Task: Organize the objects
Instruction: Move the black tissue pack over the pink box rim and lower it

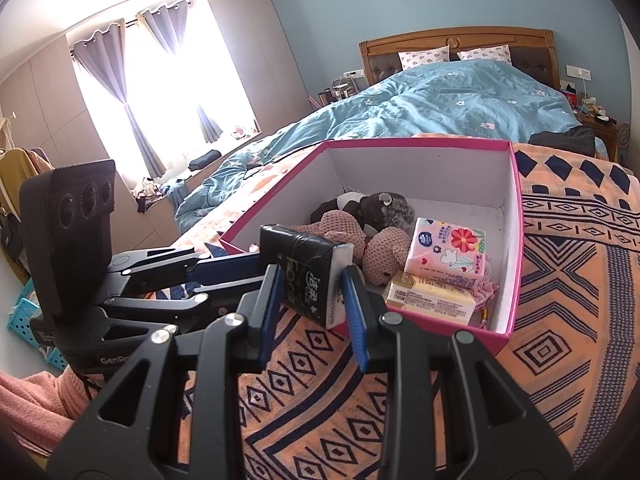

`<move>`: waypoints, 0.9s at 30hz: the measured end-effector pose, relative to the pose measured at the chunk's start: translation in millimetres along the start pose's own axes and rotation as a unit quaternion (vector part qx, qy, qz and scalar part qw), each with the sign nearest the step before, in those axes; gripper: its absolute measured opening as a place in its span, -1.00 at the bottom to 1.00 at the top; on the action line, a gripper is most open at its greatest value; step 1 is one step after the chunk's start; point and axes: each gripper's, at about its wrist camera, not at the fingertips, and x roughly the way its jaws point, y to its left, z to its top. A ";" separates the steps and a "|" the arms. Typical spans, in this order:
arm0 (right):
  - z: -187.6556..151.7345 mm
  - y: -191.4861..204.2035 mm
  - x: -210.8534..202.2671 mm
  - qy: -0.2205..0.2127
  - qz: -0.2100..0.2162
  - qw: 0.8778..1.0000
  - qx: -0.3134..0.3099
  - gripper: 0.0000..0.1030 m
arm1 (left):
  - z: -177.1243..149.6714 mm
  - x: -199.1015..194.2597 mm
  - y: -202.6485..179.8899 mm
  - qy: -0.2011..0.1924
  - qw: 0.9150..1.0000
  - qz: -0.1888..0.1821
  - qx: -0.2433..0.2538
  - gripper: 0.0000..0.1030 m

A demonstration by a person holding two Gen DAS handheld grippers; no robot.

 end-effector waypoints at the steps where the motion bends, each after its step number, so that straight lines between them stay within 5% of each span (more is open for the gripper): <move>1: 0.5 0.0 0.3 0.000 0.000 1.000 0.000 -0.34 | 0.1 0.3 0.2 0.000 1.000 0.000 -0.001 -0.45; 27: 8.8 -7.2 10.7 0.004 0.000 1.000 0.008 -0.34 | 10.1 14.8 13.0 0.007 1.000 0.009 -0.006 -0.45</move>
